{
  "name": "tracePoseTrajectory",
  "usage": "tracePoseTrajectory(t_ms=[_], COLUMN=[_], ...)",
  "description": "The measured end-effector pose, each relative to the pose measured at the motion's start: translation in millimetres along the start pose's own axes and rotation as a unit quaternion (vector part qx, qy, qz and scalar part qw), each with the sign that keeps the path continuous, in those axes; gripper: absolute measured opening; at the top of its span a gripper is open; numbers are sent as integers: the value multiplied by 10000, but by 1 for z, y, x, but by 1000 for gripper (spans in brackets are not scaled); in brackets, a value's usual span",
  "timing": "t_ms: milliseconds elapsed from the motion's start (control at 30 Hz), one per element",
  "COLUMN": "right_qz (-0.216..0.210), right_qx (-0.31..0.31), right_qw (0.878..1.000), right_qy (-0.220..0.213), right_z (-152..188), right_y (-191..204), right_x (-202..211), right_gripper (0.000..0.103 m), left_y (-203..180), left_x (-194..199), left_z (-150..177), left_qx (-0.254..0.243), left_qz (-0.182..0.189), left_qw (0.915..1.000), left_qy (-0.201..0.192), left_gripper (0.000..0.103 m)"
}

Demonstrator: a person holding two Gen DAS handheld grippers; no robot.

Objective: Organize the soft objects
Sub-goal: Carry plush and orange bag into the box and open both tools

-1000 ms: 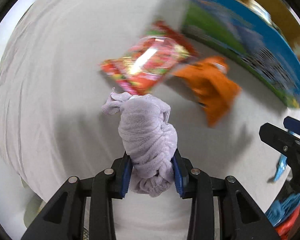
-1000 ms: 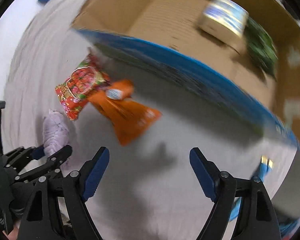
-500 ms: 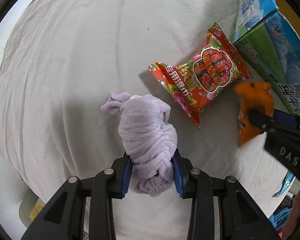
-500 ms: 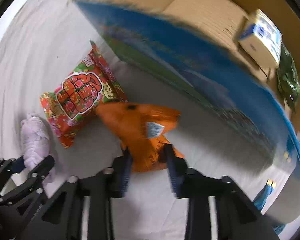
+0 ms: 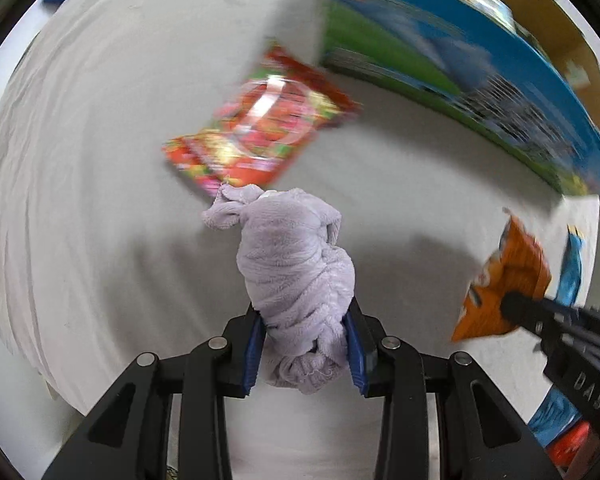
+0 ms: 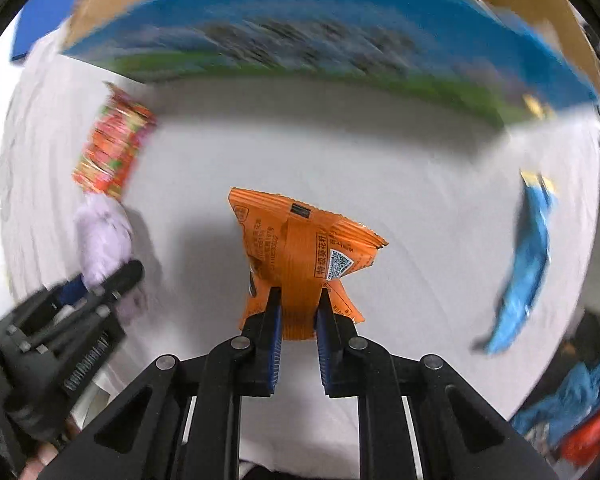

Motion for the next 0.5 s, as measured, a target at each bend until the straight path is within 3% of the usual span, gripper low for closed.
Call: tracePoseTrajectory(t_ms=[200,300,367,500], right_qz=[158,22,3,6], right_qx=[-429,-604,-660,-708], right_qw=[9981,9970,9963,9956], right_qy=[416,475,559,619], right_z=[35,28,28,21], right_y=[-29,-51,-48,-44], right_x=[-36,-40,-44,-51], right_gripper=[17,20,29,29], left_y=[-41,-54,-60,-65], left_x=[-26,-40,-48,-58], left_z=[16,24,29,37], left_qx=[-540,-734,-804,-870], left_qz=[17,-62,-106,-171], left_qw=[9981,9962,9953,9943], left_qy=[308,463,535,592], left_gripper=[33,33,33,33])
Point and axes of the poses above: each gripper's, at about its wrist camera, not at the fingertips, and x roughly against the way its jaws point, y to its left, z to its underside, the point moved 3 cm from there along -x, roughly the way its jaws point, and after that the axes turned 15 degrees about z, right-handed, at the moved point
